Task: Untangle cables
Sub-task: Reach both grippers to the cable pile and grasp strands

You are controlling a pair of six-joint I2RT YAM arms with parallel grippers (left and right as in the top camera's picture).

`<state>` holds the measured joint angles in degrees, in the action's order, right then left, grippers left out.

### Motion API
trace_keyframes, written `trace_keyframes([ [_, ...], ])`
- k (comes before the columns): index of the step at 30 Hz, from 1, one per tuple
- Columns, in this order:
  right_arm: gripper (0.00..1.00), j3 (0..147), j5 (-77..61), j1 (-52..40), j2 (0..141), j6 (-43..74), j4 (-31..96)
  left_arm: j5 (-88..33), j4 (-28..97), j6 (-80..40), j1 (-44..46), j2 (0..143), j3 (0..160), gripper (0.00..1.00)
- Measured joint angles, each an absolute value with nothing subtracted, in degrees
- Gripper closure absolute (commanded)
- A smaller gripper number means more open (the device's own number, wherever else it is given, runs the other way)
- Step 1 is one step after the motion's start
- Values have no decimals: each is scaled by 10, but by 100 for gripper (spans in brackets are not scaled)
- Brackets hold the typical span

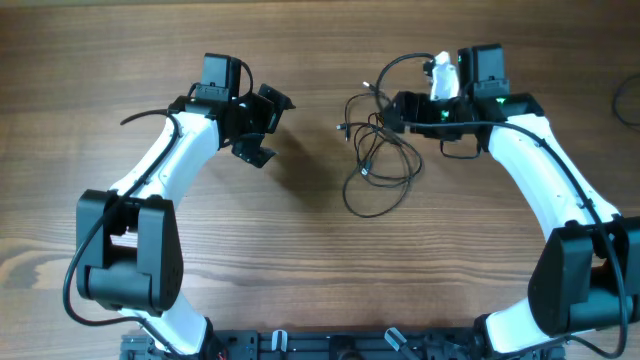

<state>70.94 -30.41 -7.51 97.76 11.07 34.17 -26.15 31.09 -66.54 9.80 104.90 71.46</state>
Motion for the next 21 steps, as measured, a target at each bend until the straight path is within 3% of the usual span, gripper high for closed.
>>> trace_keyframes([
  [1,17,709,-318,-75,978,70,354,-262,311,-665,98,1049,715,0],
  [2,28,709,-331,-75,978,10,368,-262,311,-665,98,1049,715,0],
  [4,40,709,-337,-75,978,-26,381,-262,311,-665,98,1049,715,0],
  [10,37,709,-355,-75,978,-198,403,-262,311,-665,98,1049,715,0],
  [17,35,709,-344,-75,1038,-241,393,-293,282,-637,88,1049,714,0],
  [21,39,707,-337,-75,1063,-243,371,-289,417,-528,41,999,712,0],
])
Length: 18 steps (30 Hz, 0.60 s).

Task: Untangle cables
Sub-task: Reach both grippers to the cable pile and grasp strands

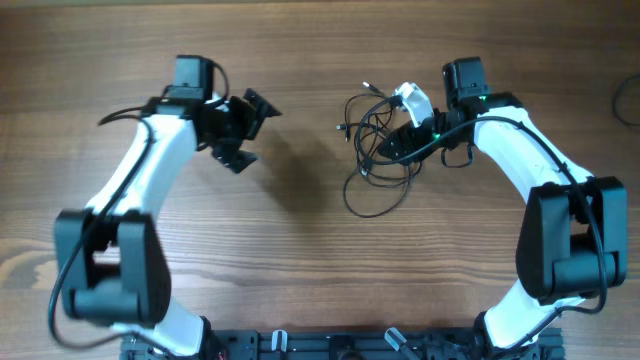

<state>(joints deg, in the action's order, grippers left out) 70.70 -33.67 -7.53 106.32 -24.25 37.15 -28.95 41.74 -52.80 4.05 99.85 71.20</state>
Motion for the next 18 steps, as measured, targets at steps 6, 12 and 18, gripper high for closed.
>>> trace_keyframes([
  [6,92,706,-334,-77,1091,-247,337,-115,536,-475,78,804,712,0],
  [12,96,705,-360,-80,1105,-198,378,-17,517,-465,108,785,712,0],
  [18,95,705,-416,-52,1003,-171,390,-74,460,-465,140,796,712,0],
])
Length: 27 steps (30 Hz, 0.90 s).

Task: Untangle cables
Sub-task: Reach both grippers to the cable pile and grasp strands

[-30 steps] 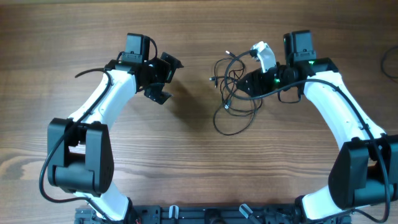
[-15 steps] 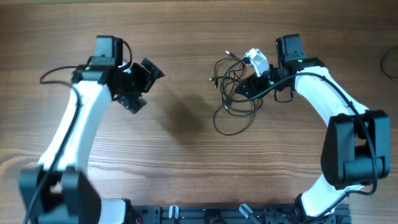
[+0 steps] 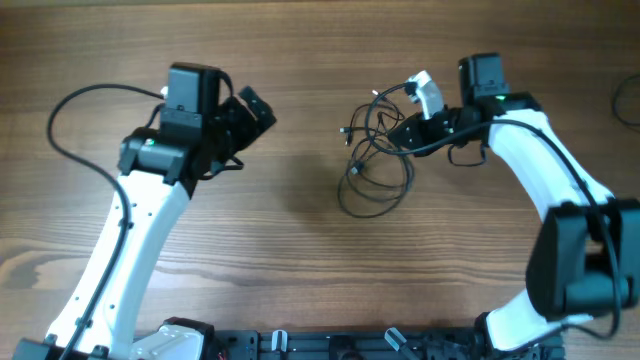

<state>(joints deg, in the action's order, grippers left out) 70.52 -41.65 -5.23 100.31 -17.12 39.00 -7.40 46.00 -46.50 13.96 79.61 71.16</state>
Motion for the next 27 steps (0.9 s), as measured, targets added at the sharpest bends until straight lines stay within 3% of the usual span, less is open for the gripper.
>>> trace_keyframes([
  [1,92,705,-412,-52,993,-169,397,-79,459,-465,148,805,712,0],
  [4,57,705,-372,-52,991,-164,418,-86,434,-465,183,859,712,0],
  [5,26,705,-364,-52,991,-164,414,-87,428,-465,194,877,712,0],
  [8,22,704,-354,-52,991,-163,409,-89,380,-465,237,932,711,0],
  [11,28,696,-348,-52,991,-163,405,-80,327,-465,284,986,711,0],
  [13,26,656,-345,-56,991,-177,393,-49,307,-463,302,1007,711,0],
  [16,31,574,-342,-80,991,-192,285,-28,297,-461,305,1009,711,0],
  [17,40,548,-340,-90,992,-195,256,-15,295,-461,305,1009,711,0],
  [21,96,499,-263,-99,992,-159,187,13,295,-461,305,1009,711,0],
  [25,96,499,-244,-96,992,-120,184,6,291,-446,305,1009,711,0],
  [27,96,499,-284,-75,983,-103,197,-54,273,-376,305,1009,711,0],
])
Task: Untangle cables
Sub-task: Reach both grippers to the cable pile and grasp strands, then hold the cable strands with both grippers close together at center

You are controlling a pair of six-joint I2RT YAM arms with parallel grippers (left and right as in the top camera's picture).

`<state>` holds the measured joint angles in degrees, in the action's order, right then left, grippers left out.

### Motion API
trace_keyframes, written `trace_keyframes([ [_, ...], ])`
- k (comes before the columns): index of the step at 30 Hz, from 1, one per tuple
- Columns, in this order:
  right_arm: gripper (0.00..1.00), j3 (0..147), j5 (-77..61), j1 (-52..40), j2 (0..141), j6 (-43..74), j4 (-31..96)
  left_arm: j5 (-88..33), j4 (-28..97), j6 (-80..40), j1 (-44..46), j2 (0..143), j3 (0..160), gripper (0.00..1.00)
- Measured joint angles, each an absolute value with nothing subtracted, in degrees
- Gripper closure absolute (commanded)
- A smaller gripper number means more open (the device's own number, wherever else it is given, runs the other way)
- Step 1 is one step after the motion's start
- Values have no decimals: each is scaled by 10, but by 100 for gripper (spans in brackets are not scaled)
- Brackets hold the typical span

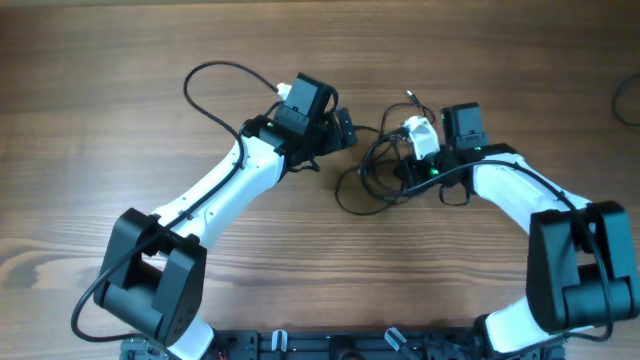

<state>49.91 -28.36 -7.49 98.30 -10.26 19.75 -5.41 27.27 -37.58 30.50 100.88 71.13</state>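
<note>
A tangle of thin black cables (368, 172) lies on the wooden table just right of centre, and one plug end (408, 97) sticks up at the back. My right gripper (400, 168) reaches in from the right and is shut on strands in the tangle's right side, below its white wrist part (418, 134). My left gripper (345, 130) sits at the tangle's upper left edge. Its fingers are spread, and nothing shows between them. Only the overhead view is given, so the fingertips are partly hidden by the wrists.
The left arm's own black lead (205, 80) loops over the table at the back left. Another dark cable (626, 100) pokes in at the right edge. The arm bases and a black rail (320, 345) line the front edge.
My left arm has swung from the left part of the table to the centre, and its gripper is now at the tangle's left edge. My right gripper has moved down and slightly left with the cables.
At first my left gripper stood open, well left of the tangle, while my right gripper was at the tangle's back right. The right gripper then shifted about with the cables and the loops changed shape, while the left stayed away. Now both grippers meet at the tangle.
</note>
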Motion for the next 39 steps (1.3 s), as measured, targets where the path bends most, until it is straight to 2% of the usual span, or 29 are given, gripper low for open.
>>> trace_keyframes([
  [6,96,503,-526,47,954,-53,210,-113,245,-257,311,1009,711,0],
  [9,96,503,-592,59,954,-31,210,-115,235,-244,317,1009,711,7],
  [14,96,503,-622,59,954,6,212,-103,159,-232,364,1020,712,20],
  [22,96,503,-626,59,954,17,218,-52,79,-182,380,1097,711,18],
  [28,96,503,-626,59,954,28,219,-52,62,-125,409,1130,711,24],
  [29,96,503,-626,59,954,30,219,-52,61,-121,411,1135,711,22],
  [34,96,503,-626,59,954,39,219,-42,49,-104,400,1137,711,0],
  [37,96,503,-626,59,954,58,218,-99,67,-103,362,1131,711,1],
  [39,96,503,-628,67,954,91,218,-174,71,-103,331,1108,711,5],
])
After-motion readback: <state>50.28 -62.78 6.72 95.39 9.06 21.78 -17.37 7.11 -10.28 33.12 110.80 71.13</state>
